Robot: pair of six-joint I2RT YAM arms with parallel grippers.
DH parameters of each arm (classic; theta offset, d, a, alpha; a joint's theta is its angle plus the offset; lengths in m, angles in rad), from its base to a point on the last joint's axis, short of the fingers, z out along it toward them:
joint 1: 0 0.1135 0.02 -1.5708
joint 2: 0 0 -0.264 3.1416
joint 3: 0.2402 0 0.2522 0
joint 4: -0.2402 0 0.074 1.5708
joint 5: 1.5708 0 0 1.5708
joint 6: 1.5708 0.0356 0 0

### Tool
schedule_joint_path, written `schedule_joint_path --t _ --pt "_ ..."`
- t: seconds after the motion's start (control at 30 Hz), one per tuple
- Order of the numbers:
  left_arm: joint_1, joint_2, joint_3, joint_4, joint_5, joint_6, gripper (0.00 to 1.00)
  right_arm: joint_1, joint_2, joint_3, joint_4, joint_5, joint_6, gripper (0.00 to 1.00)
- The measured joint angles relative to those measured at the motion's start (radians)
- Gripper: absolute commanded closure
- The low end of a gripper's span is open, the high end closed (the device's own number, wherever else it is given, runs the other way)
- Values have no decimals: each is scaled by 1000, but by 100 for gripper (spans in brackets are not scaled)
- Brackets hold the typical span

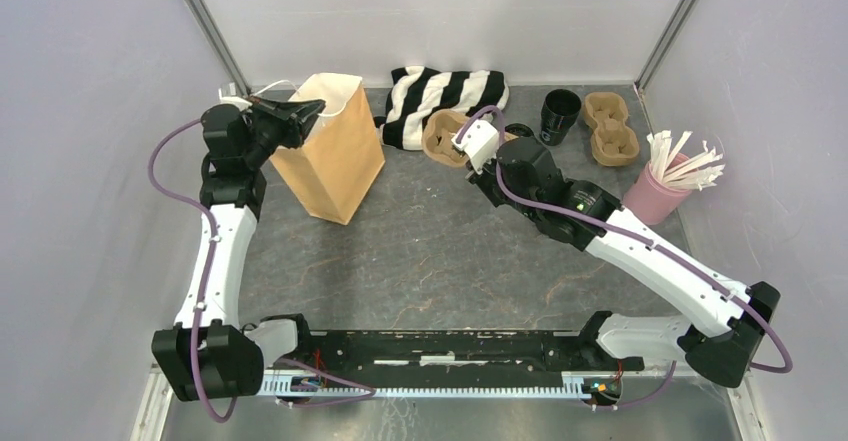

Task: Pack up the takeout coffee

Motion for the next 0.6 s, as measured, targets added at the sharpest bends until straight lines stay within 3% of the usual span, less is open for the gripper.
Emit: schedule_joint_path --t 0.13,0.43,0.6 --pt "-42 38 4 110 78 -13 98 2 2 16 -5 45 8 100" --pt "-282 203 118 250 238 -10 98 2 13 46 -12 87 21 100" --pt "-304 192 69 270 282 22 98 2 12 46 -21 111 28 100"
